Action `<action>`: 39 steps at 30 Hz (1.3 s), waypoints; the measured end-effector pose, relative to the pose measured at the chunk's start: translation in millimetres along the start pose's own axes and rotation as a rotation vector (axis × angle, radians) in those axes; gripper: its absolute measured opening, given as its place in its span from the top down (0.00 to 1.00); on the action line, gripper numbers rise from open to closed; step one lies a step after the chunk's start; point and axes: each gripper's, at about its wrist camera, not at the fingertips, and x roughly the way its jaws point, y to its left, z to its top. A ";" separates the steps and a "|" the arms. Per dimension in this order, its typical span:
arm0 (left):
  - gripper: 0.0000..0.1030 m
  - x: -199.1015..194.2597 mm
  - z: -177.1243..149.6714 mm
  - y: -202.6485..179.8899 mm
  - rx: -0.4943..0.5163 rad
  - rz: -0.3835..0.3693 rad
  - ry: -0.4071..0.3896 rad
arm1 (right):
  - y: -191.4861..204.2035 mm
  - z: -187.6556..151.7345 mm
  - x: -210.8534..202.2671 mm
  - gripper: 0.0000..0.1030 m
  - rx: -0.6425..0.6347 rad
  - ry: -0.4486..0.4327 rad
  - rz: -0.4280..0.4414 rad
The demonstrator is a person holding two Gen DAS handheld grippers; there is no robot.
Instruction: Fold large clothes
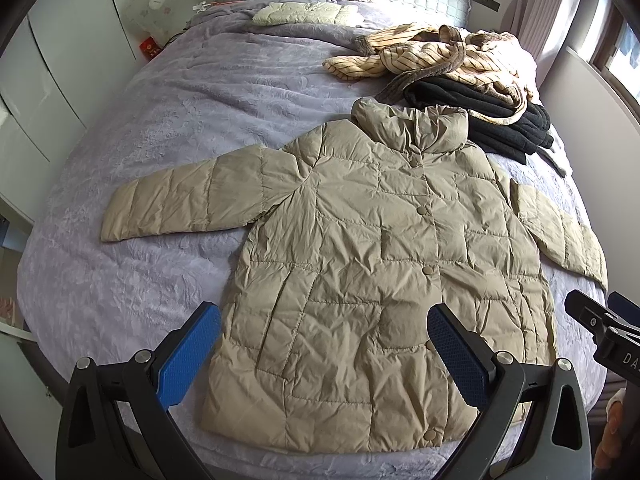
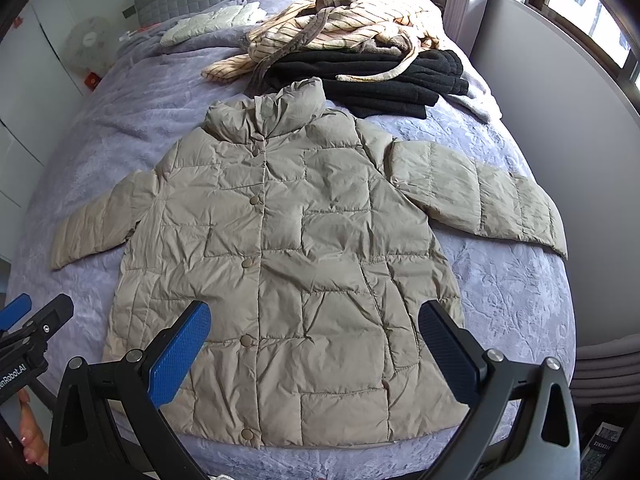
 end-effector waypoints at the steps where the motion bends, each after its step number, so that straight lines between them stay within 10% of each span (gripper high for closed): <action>1: 0.00 0.0 -0.1 0.3 0.000 0.000 0.000 | 0.0 0.0 0.0 0.00 0.000 0.000 0.000; 29: 0.00 13.3 -4.4 7.9 -0.007 -0.014 0.025 | 13.6 -3.7 14.1 0.00 0.014 0.066 0.032; 39: 0.00 91.8 7.4 101.1 -0.181 -0.096 0.067 | 71.3 6.7 56.0 0.00 -0.062 0.156 0.118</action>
